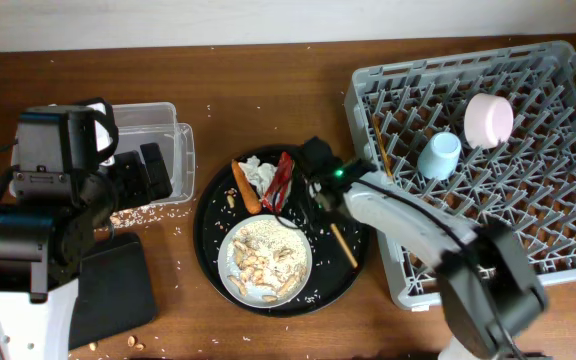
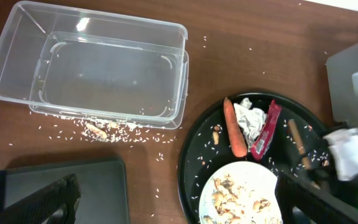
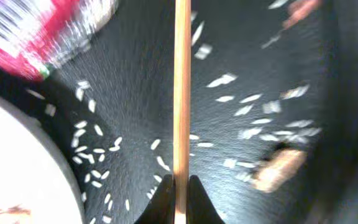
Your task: Sort waste into correct bins and load items into the dishwasher rack
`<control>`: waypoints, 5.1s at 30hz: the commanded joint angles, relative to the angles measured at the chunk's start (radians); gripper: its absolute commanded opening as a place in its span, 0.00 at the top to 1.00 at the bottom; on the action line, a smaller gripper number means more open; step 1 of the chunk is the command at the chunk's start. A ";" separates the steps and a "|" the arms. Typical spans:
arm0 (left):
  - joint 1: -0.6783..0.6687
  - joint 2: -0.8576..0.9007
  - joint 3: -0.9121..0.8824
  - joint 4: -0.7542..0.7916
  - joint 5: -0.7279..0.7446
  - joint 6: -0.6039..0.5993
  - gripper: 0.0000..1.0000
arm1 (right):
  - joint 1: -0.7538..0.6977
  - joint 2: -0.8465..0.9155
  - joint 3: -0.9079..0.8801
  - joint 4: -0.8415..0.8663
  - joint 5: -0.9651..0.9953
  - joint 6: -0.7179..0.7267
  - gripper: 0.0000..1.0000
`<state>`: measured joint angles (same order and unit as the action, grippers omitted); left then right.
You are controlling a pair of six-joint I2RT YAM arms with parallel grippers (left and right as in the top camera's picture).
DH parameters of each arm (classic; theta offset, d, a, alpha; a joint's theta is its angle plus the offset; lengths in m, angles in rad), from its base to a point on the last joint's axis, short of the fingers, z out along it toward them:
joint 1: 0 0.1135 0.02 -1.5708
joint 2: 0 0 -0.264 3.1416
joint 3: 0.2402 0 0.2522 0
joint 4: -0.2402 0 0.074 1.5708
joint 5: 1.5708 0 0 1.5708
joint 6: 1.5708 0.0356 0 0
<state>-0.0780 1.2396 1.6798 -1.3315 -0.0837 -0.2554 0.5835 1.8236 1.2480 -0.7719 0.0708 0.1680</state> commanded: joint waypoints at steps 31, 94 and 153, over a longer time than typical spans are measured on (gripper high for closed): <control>0.005 -0.002 0.007 0.002 -0.011 -0.013 0.01 | -0.126 -0.649 0.267 -0.287 -0.117 -0.146 0.02; -0.095 0.172 0.003 0.091 0.210 -0.001 0.09 | -0.518 -1.805 -1.242 0.699 -0.123 -0.100 0.02; 0.114 0.745 0.220 0.169 -0.019 -0.024 0.72 | -0.518 -1.805 -1.242 0.699 -0.123 -0.100 0.02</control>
<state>0.0139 2.0029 1.9137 -1.2190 -0.0834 -0.2611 0.0723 0.0242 0.0105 -0.0685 -0.0437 0.0639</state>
